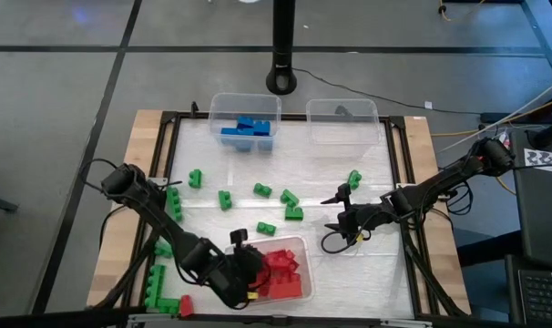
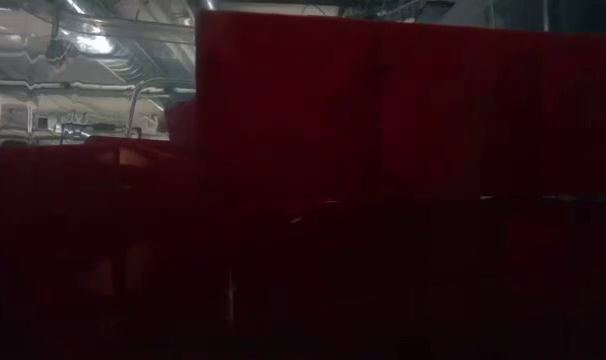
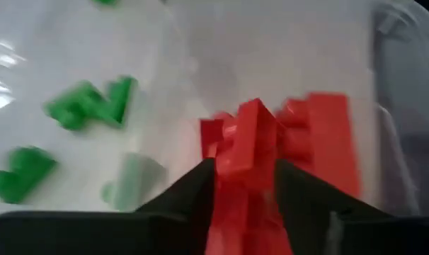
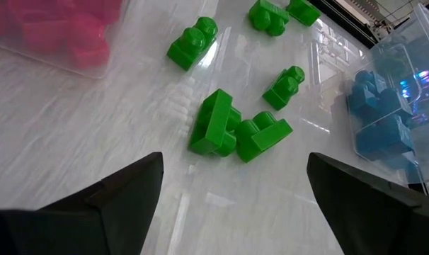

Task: Sort blocks
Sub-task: Move the bottom transparent bin to the center of the table

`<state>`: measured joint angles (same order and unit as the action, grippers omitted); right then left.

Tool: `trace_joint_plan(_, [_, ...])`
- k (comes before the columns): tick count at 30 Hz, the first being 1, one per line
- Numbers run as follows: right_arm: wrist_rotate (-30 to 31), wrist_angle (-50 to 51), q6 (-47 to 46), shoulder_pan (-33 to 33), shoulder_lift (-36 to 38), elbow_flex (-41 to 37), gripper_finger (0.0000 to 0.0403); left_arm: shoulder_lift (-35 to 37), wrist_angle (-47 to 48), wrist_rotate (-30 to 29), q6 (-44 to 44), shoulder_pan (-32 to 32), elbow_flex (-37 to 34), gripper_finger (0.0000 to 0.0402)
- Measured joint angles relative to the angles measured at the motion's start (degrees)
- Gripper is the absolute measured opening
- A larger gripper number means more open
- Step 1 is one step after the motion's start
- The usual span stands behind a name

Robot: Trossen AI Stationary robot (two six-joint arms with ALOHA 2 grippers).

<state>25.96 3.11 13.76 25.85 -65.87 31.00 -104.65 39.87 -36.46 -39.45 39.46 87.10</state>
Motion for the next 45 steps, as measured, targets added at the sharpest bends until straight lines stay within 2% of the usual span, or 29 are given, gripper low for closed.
trace_joint_plan(3, [0.03,-0.01,0.00,0.01,0.00,0.00,0.0351,1.40,0.34,7.54,-0.42,-1.04,0.81,0.0174])
trace_joint_plan(5, [0.04,0.01,0.00,0.01,0.00,0.00,0.0351,2.83,0.85,10.44,-2.35,-0.92,1.61,0.0189])
trace_joint_plan(12, [0.15,0.12,0.02,0.02,0.00,-0.02,0.0351,7.61,12.66,10.76,-16.85,5.46,4.08,0.0197])
trace_joint_plan(19, [0.17,0.11,0.02,0.00,0.00,-0.02,0.0351,7.51,15.14,10.49,-33.34,14.34,4.03,0.0188])
trace_joint_plan(23, [0.20,0.00,0.02,0.00,0.00,-0.02,0.0351,5.92,14.86,7.66,-38.92,18.79,3.76,0.0188])
trace_joint_plan(28, [0.56,-0.05,0.02,0.01,0.00,-0.02,0.0351,3.42,13.07,0.77,-38.66,21.45,1.58,0.0188])
trace_joint_plan(33, [0.59,-0.04,0.02,0.02,0.00,-0.02,0.0351,0.84,14.28,-10.37,-37.52,19.34,1.37,0.0188])
trace_joint_plan(35, [0.59,-0.04,0.02,0.02,0.00,-0.02,0.0351,0.10,13.90,-11.22,-33.12,17.17,1.37,0.0188])
trace_joint_plan(37, [0.59,-0.04,0.02,0.00,0.00,-0.02,0.0351,-0.50,10.50,-8.52,-26.46,15.31,1.35,0.0188])
trace_joint_plan(40, [0.57,-0.03,0.04,0.02,0.00,-0.02,0.0351,-1.68,4.67,-0.44,-18.47,13.50,1.39,0.0188])
trace_joint_plan(42, [0.57,-0.04,0.03,0.02,0.00,-0.02,0.0351,-2.11,4.74,5.19,-19.68,13.16,2.03,0.0188])
trace_joint_plan(45, [0.57,0.03,0.02,0.00,0.00,-0.02,0.0351,-1.87,6.35,11.24,-28.27,13.98,2.62,0.0188])
